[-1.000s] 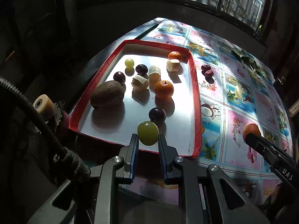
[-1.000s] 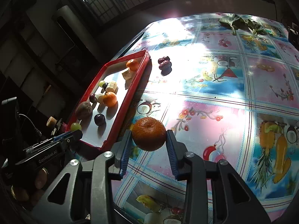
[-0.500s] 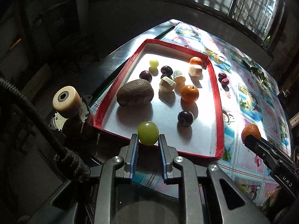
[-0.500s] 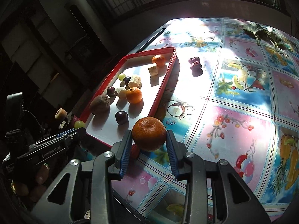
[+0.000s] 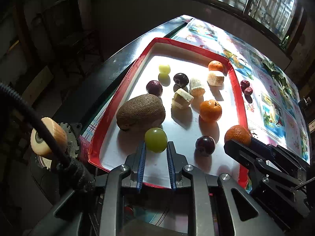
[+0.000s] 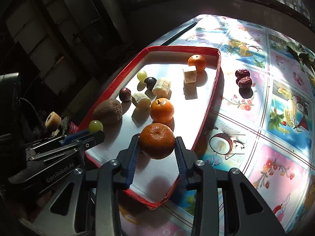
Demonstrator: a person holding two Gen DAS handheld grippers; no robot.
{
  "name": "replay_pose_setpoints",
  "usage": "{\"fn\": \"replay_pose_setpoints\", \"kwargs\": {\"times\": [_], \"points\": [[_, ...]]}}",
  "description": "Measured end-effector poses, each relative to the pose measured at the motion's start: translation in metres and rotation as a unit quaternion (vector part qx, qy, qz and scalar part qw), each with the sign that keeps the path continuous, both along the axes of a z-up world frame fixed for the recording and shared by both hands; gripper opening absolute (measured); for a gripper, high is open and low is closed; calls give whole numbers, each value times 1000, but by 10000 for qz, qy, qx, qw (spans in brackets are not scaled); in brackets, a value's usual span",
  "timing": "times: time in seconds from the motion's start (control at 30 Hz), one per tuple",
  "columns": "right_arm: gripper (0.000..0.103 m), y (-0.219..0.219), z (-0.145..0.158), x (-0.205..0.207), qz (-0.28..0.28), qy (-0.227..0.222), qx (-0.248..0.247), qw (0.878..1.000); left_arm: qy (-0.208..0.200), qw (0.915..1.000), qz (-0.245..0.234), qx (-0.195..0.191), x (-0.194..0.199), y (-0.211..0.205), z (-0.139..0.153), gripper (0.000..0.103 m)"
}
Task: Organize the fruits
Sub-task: 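Carry the tangerine and grape over the tray with both grippers, then open both grippers to drop the tangerine and grape into the tray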
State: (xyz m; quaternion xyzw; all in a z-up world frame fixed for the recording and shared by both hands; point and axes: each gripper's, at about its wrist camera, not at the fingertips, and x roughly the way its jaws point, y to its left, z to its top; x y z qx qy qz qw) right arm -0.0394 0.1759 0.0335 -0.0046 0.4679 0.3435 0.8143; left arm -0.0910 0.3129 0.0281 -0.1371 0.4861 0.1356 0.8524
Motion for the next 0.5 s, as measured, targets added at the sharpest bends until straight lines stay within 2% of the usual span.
{"fn": "replay_pose_setpoints", "kwargs": {"times": [0.23, 0.5], "points": [[39, 11, -13, 5, 150, 67, -177, 9997, 230, 9996, -143, -94, 12, 1, -18, 20], [39, 11, -13, 9, 173, 105, -164, 9997, 240, 9993, -182, 237, 16, -6, -20, 22]]}}
